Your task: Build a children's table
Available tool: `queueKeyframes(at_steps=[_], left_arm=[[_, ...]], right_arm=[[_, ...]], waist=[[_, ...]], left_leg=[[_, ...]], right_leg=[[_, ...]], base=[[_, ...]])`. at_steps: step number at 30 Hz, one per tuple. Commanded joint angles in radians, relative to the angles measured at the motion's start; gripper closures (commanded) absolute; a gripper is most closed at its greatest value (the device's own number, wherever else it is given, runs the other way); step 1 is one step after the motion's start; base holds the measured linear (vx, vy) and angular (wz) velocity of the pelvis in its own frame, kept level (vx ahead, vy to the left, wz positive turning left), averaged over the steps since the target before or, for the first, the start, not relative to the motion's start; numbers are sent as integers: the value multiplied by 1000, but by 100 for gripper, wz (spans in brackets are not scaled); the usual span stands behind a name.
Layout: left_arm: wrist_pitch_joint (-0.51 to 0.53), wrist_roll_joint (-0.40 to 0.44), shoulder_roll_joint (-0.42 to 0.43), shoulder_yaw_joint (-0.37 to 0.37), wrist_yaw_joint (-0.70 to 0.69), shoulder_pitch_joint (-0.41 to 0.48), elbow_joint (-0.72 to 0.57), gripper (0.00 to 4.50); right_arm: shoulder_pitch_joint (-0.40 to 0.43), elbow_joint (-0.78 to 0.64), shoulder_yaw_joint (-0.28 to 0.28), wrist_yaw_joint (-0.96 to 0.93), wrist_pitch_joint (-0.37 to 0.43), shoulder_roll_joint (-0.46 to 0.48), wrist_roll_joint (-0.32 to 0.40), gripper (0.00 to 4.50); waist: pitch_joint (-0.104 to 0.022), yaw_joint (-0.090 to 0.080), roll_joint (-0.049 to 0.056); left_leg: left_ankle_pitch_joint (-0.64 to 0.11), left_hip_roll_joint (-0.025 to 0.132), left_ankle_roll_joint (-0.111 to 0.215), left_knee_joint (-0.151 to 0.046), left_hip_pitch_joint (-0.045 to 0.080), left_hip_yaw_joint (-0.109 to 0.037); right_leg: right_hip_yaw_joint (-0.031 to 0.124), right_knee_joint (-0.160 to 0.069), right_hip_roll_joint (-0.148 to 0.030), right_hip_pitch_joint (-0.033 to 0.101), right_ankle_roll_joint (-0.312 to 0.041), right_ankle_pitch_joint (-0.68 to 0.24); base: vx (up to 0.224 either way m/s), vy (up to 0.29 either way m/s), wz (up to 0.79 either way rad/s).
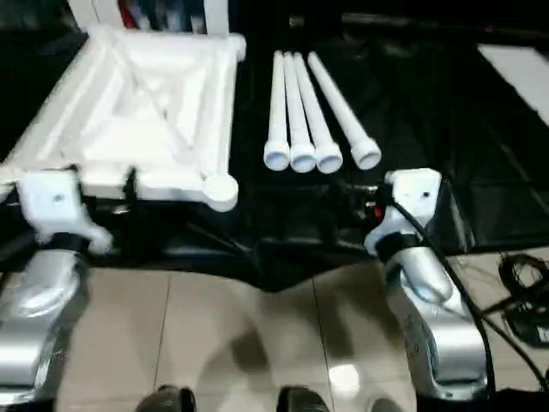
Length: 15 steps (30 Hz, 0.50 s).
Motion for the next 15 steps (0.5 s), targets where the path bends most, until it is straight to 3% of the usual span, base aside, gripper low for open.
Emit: queueKeyframes(at_steps=[1, 4, 5, 6, 8, 9, 10, 11, 12, 13, 14, 15], left_arm=[[7, -5, 2, -18, -16, 11, 12, 0], [-15, 24, 24, -27, -23, 32, 18, 0], [-16, 30, 29, -26, -21, 35, 14, 0], [-23, 41, 34, -20, -22, 38, 25, 0], [-41, 47, 25, -8, -22, 38, 50, 0], [-43, 46, 21, -5, -22, 38, 55, 0], [-41, 49, 14, 0, -20, 36, 63, 0], [-42, 48, 7, 3, -18, 28, 68, 0], [-43, 45, 5, 2, -16, 22, 71, 0], [-41, 53, 11, -6, -13, 17, 74, 0], [-42, 58, 15, -10, -11, 14, 75, 0], [-43, 61, 17, -13, -10, 13, 76, 0]], right_arm=[[-2, 34, -5, -1, 11, 6, 6, 5], [-5, 62, 20, -5, 1, 41, 0, 5], [-5, 59, 27, -2, -2, 46, -1, 5], [-7, 73, 41, 4, -18, 63, -10, 5], [-11, 100, 53, 1, -39, 69, -32, 5], [-11, 105, 56, 1, -42, 69, -37, 5], [-12, 114, 61, 7, -46, 68, -39, 5], [-13, 122, 69, 17, -51, 65, -40, 5], [-14, 128, 73, 25, -53, 64, -40, 5], [-13, 135, 85, 37, -65, 59, -48, 5], [-13, 138, 91, 43, -71, 57, -54, 5], [-13, 140, 94, 46, -74, 56, -57, 5]], waist=[[-84, 2, 8], [-92, 2, 2], [-102, 0, 14], [-103, 0, 13], [-101, 0, 16], [-100, -4, 23], [-95, -7, 28], [-89, 4, 38], [-89, 2, 41], [-89, -1, 37], [-86, -1, 47], [-91, -10, 47]], left_leg=[[-168, 23, -9, -66, 12, -20], [-181, 22, -10, -67, 5, -23], [-158, 23, -10, -66, 1, -28], [-187, 23, -13, -66, 6, -27], [-296, 23, -28, -72, 22, -28], [-401, 20, -35, -76, 39, -27], [-503, 18, -30, -80, 63, -29], [-525, 3, 23, -91, 31, -46], [-555, -1, 37, -81, 54, -48], [-532, -14, 66, -74, 8, -62], [-521, -13, 73, -76, -4, -64], [-493, -16, 83, -69, -21, -72]], right_leg=[[33, -75, -35, 41, -150, -110], [31, -80, -36, 44, -132, -169], [29, -76, -36, 46, -132, -144], [29, -80, -33, 43, -126, -172], [25, -88, -30, 42, -112, -300], [18, -105, -24, 41, -101, -428], [3, -119, -13, 40, -96, -551], [-30, -140, -43, 72, -54, -691], [-43, -157, -49, 67, -46, -749], [-80, -170, -73, 126, -28, -820], [-91, -177, -81, 142, -10, -847], [-113, -183, -94, 172, -1, -851]], base=[[0, 0, 0], [0, 0, 0], [0, 0, 0], [0, 0, 0], [0, 0, 0], [0, 0, 0], [0, 0, 0], [9, 5, 20], [9, 5, 20], [18, 22, 31], [29, 48, 37], [29, 48, 37]])
